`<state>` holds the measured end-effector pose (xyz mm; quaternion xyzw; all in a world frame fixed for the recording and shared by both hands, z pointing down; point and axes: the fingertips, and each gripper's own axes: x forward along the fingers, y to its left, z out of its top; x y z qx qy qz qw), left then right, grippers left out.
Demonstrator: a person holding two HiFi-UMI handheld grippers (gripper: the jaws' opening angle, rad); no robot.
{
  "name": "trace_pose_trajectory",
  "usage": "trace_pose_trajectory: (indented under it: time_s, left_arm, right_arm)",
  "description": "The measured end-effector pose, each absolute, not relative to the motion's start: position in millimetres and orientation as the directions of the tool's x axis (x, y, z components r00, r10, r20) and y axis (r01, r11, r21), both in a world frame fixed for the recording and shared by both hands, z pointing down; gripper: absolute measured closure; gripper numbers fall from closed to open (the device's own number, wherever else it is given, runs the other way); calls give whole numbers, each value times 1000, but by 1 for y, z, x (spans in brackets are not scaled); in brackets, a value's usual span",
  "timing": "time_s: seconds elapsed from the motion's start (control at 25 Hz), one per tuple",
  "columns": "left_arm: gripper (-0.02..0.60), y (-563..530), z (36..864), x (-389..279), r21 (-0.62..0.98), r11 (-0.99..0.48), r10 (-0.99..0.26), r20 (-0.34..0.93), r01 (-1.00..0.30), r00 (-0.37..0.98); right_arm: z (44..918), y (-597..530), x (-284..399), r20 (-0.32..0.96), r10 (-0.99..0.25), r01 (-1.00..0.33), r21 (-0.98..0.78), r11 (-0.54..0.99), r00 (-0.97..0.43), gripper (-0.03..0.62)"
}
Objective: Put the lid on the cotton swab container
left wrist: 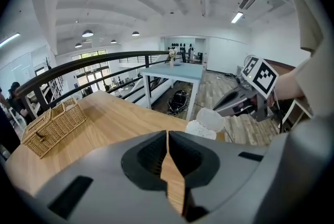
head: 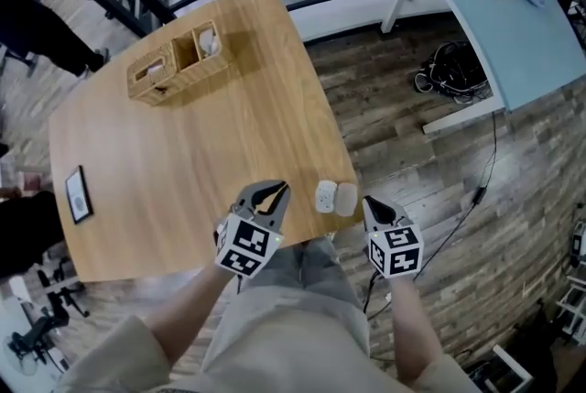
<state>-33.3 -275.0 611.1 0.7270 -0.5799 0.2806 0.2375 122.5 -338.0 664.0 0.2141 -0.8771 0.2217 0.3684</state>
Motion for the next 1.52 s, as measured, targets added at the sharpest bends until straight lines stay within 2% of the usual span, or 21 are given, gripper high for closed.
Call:
trace_pose_trajectory:
  time_s: [0.64,1.24,1.52]
  left_arm:
    - [549,-258,604,-54,34,-183,-716,680,-982,157]
    - [549,-239,608,-73,59,-140,-723,675,-988,143]
    - [549,-234,611,-72,64,-142,-717,681,-988,147]
  right_arm:
    - [635,-312,64,687,-99,-406,-301,863,-720,568]
    - [648,-290,27,798,-60,-249,-114,962,-600,568]
    - [649,-292,25,782,-57,-268,-144,953,-621,568]
